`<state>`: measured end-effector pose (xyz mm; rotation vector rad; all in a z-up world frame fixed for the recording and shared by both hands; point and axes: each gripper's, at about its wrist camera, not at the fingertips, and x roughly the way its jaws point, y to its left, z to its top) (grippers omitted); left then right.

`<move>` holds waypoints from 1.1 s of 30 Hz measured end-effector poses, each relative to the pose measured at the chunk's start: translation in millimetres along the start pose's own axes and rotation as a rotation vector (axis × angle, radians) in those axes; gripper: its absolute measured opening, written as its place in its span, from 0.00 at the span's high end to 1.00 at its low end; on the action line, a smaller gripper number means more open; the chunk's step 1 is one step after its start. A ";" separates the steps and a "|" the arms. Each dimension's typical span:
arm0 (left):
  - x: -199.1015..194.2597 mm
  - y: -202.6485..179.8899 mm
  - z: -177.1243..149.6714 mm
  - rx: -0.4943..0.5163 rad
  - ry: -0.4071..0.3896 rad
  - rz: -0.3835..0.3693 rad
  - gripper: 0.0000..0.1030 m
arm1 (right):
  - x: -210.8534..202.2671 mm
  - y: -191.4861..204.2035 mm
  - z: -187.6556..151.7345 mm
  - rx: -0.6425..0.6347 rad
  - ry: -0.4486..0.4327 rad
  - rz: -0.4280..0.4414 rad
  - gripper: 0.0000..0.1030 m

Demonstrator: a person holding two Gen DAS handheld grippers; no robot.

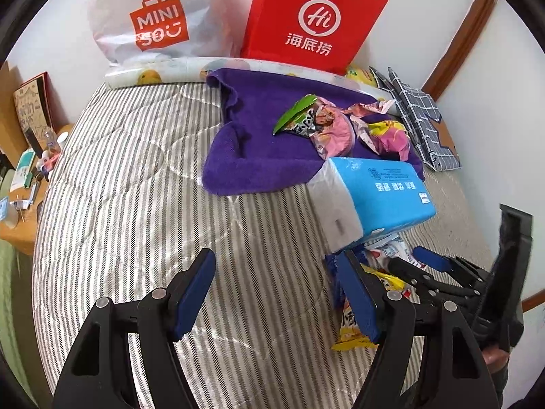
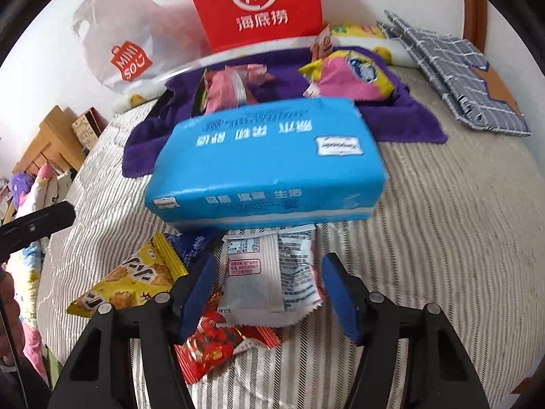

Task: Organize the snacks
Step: 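Grasp the white-silver packet with the right gripper while the left grasps the yellow cracker bag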

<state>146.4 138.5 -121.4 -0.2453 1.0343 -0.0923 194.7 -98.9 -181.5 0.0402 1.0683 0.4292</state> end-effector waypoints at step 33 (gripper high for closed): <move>47.4 -84.5 -34.6 0.232 0.156 -0.068 0.27 | -62.0 -66.9 -32.2 0.062 -0.097 -0.173 0.53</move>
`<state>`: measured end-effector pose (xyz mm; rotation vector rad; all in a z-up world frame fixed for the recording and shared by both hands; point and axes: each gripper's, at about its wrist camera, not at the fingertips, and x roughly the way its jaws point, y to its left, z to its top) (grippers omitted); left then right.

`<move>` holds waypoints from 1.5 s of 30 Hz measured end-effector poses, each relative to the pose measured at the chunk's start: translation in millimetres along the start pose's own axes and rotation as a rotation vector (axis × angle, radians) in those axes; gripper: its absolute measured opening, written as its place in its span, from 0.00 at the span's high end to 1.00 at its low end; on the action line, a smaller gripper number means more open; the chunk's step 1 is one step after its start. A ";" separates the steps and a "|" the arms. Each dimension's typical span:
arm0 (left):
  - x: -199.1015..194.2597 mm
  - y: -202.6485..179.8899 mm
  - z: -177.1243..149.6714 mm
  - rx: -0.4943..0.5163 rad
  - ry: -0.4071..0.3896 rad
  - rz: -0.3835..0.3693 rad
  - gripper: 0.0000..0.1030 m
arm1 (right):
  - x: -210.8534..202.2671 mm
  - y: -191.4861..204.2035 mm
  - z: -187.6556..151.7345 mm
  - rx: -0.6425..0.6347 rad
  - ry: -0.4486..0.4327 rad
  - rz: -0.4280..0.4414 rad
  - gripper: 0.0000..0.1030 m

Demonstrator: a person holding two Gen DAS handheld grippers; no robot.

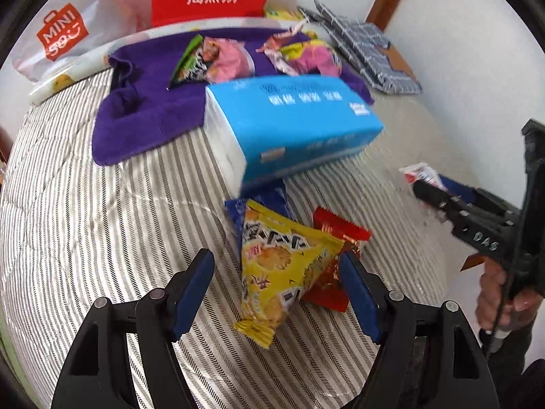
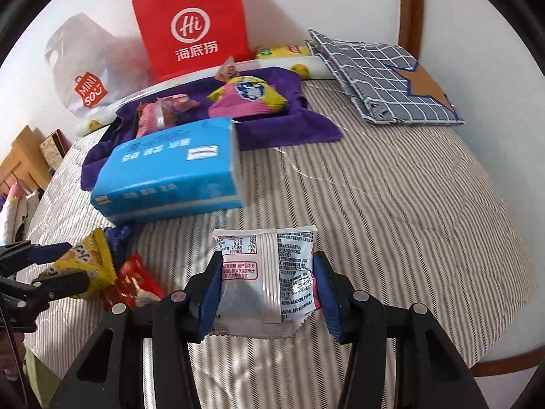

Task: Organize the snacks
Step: 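Grasp the white-silver packet with the right gripper while the left grasps the yellow cracker bag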

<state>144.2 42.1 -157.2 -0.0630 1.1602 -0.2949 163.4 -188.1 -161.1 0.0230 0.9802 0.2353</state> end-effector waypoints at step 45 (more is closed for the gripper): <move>-57.8 -1.9 38.4 -0.010 -0.149 -0.094 0.60 | -43.0 29.6 47.2 -0.082 -0.120 0.015 0.53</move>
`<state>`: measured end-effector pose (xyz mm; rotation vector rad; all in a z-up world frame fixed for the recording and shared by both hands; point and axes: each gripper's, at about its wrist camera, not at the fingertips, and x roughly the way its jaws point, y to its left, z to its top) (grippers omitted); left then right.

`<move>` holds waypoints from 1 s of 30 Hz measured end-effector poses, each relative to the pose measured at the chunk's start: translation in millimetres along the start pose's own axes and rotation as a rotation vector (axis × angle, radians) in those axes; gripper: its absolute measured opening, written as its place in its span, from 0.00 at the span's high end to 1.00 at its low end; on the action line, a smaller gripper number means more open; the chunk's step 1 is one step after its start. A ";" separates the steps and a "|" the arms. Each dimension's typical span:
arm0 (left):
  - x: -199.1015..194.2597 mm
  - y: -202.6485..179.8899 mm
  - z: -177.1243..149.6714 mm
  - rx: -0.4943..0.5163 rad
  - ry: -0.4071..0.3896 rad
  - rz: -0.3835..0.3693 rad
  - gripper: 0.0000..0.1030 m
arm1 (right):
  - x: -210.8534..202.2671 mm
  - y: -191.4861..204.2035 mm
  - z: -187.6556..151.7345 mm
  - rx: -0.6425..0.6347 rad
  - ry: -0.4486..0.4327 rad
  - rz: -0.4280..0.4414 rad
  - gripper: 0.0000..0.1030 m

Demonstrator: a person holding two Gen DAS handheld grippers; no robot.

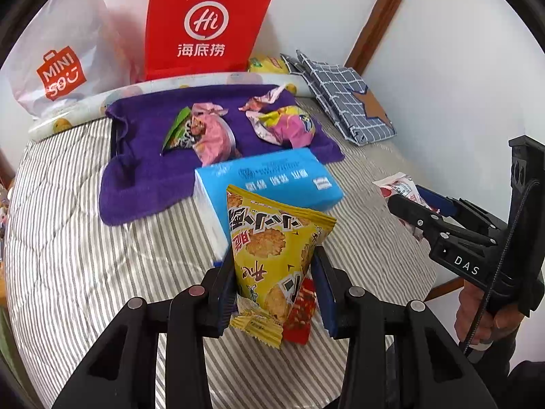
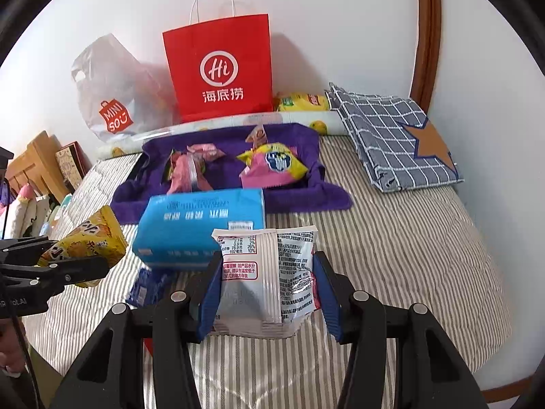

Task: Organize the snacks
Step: 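Grasp the white-silver packet with the right gripper while the left grasps the yellow cracker bag, then carry both held packets over the purple towel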

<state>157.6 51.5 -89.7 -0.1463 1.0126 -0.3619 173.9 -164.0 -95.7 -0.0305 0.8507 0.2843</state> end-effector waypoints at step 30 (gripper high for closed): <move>18.2 57.4 92.8 -0.043 -0.038 0.012 0.60 | 57.6 8.5 77.6 0.019 -0.057 0.005 0.53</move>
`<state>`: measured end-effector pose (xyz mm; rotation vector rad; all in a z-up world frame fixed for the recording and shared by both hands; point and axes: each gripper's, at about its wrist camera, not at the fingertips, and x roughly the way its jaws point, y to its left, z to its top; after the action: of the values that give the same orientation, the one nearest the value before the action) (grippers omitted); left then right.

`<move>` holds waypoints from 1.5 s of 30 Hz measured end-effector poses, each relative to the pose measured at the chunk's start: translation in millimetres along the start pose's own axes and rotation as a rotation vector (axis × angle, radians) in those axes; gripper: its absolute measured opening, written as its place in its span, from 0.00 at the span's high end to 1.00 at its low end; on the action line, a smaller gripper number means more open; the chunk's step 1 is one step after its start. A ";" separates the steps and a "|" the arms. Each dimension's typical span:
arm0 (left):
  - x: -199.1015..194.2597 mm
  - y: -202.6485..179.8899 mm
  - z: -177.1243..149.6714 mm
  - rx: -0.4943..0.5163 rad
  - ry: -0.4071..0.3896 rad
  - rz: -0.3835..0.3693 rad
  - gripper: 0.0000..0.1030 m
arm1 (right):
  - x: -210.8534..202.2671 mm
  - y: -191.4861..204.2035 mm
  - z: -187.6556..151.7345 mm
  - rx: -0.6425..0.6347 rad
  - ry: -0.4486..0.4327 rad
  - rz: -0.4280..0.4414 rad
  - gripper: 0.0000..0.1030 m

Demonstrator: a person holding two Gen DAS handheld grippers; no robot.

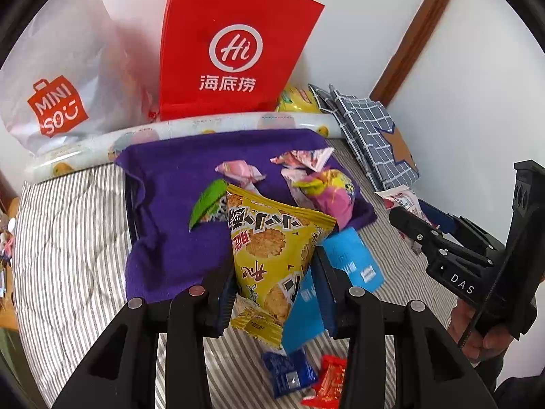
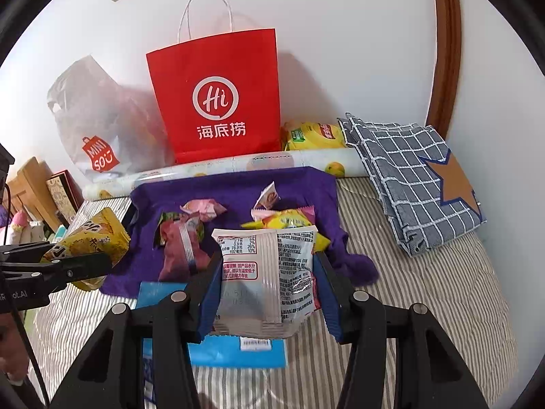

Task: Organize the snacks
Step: 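Carry both held packets over the purple towel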

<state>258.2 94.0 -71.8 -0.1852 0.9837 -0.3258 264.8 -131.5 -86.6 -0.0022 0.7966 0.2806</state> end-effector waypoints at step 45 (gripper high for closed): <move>77.9 87.7 77.3 -0.169 0.014 0.069 0.60 | 106.4 17.1 53.8 -0.075 0.048 0.051 0.53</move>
<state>379.2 149.2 -117.1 -0.3022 1.0294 -0.1805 369.2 -82.9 -122.2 -0.0588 0.8339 0.3600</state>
